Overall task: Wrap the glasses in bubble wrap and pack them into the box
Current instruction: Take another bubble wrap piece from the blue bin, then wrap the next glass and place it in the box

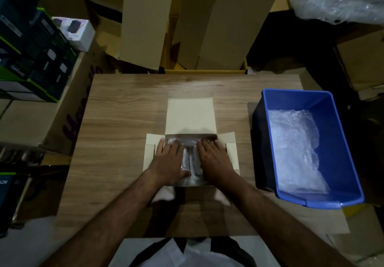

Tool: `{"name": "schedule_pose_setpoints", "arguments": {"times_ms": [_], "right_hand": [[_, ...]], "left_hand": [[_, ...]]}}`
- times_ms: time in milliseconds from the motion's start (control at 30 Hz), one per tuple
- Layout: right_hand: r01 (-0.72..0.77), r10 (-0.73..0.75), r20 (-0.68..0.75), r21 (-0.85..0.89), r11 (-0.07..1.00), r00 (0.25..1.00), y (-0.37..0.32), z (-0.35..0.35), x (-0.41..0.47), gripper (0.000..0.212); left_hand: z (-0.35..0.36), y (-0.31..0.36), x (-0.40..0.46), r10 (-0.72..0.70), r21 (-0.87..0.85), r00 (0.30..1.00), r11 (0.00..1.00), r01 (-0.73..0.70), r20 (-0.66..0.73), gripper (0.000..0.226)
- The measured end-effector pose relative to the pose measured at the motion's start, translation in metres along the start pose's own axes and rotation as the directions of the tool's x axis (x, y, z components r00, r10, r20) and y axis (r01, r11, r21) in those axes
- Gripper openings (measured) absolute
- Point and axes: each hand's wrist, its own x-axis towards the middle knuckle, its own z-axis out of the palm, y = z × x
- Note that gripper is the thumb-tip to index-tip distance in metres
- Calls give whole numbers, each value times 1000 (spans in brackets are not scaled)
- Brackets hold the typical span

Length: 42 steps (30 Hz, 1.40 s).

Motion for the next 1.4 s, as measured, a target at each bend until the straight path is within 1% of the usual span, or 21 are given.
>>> {"name": "schedule_pose_setpoints", "arguments": {"times_ms": [100,233,300,367,433,500,567,633,700,833,900,967,1033,1100,1167,1233,1300,1333,1367,1400], "right_hand": [[-14,15,29,-14,1000,999,-3,-1,1,90],[-1,2,35,-39,999,999,-4,-6,0,95],[23,-24,-15,-49,999,1000,-3,-9,-7,91],[44,-47,-107,-34,998,993,0,-13,-17,83],[4,-4,-211,1,1000,978,7,-17,-29,76],[-43,60,-275,68,997,960,18,-24,-41,74],[-90,119,-326,103,991,938,30,-31,-54,71],[-153,189,-360,125,980,914,45,-39,-70,70],[-187,248,-391,188,964,886,62,-41,-91,68],[-238,332,-454,253,938,827,106,-38,-132,66],[-275,377,-453,275,921,808,130,-34,-146,64],[-297,391,-425,271,916,817,152,-27,-157,65],[-320,395,-364,250,914,843,174,-20,-168,68],[-345,393,-235,220,913,889,195,-14,-175,78],[-351,363,-46,169,921,931,213,-12,-176,94],[-341,333,81,122,932,939,226,-10,-171,105],[-321,305,169,78,944,937,237,-5,-160,114],[-298,283,210,43,954,936,241,-2,-155,115],[-270,258,240,19,963,936,245,1,-149,111],[-240,228,257,14,971,939,249,4,-144,102]], "left_hand": [[12,3,-2,-12,-17,998,1000,11,-59,117],[18,5,-7,-45,-44,992,998,40,-121,112],[15,5,-13,-62,-64,986,997,52,-154,107],[9,7,-20,-66,-84,974,995,49,-215,104],[1,13,-26,-69,-127,962,991,36,-266,99],[-6,21,-27,-62,-156,946,988,11,-320,88],[-18,36,-26,-46,-159,927,987,-15,-372,83],[-29,58,-20,-34,-155,910,987,-33,-414,80],[-40,85,-11,-20,-163,895,985,-59,-445,78],[-53,141,13,68,-151,841,973,-174,-536,69],[-58,170,25,113,-139,820,964,-228,-561,66],[-63,197,36,143,-156,817,949,-274,-559,64],[-66,219,47,168,-162,828,941,-296,-536,66],[-63,231,60,173,-153,842,946,-287,-511,67],[-59,237,72,147,-170,874,953,-250,-464,69],[-56,240,82,113,-189,907,961,-204,-406,71],[-58,244,86,88,-186,916,967,-173,-391,71],[-59,246,86,82,-188,923,968,-163,-377,71],[-60,247,87,76,-205,928,966,-160,-365,72],[-61,247,87,71,-231,928,959,-164,-366,73]]}}
